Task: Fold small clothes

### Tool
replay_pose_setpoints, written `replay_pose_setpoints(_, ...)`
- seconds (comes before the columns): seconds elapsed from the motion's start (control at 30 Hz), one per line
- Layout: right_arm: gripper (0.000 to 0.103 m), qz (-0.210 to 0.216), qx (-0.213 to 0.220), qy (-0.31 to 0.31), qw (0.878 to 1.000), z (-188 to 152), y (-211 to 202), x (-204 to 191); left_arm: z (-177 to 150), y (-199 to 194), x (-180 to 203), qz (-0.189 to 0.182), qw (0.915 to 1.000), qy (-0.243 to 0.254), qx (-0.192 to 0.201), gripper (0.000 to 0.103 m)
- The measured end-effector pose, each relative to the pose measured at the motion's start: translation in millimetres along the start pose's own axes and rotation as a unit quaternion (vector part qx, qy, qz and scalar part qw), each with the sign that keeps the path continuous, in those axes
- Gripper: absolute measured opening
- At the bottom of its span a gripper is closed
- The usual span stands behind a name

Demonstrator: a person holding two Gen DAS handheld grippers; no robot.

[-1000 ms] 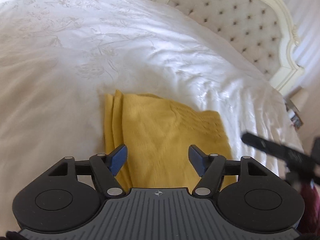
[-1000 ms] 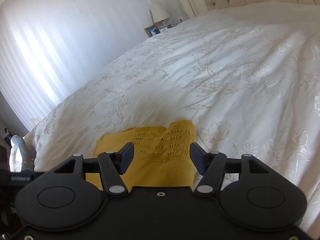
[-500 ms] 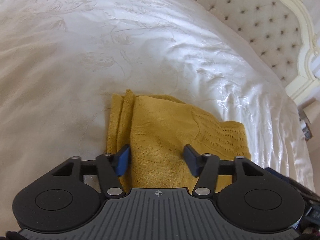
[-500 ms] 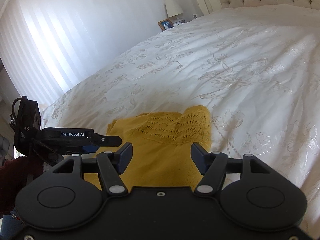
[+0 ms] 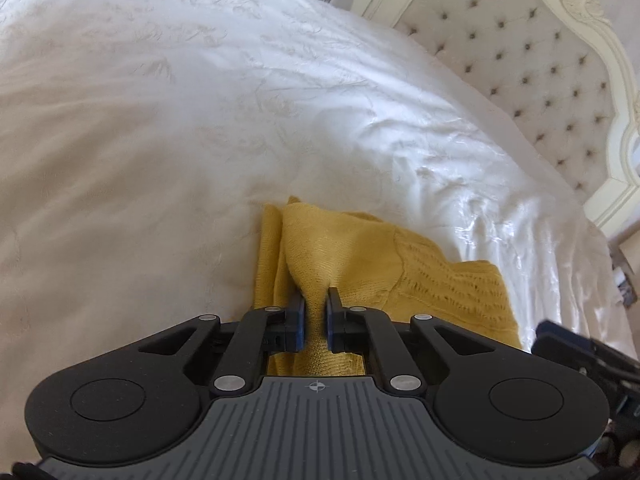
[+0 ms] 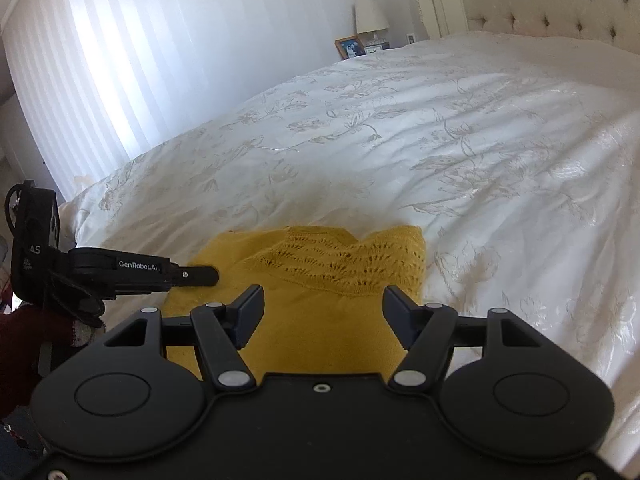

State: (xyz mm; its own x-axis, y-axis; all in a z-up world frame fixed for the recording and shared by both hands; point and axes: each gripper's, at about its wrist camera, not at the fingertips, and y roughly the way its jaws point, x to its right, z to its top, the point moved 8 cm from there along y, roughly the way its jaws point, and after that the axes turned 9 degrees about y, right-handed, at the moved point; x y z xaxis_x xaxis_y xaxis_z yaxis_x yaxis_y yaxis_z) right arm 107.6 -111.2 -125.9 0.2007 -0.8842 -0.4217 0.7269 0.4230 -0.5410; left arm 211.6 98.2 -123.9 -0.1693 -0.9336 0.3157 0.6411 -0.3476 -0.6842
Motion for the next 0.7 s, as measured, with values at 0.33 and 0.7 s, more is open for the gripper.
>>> replay_pose_setpoints(0.33, 0.069, -0.026, -0.051, 0.022, 0.998, 2.7, 89.5, 24.6, -3.7, 0.3, 1.4, 0.001, 0.9994, 0.035, -0.001, 0.026)
replay_pose_setpoints(0.7, 0.083, -0.053, -0.022, 0.007, 0.998, 1.3, 40.2, 11.3, -9.0, -40.4, 38.3, 0.053, 0.9894, 0.129, 0.040, 0.072)
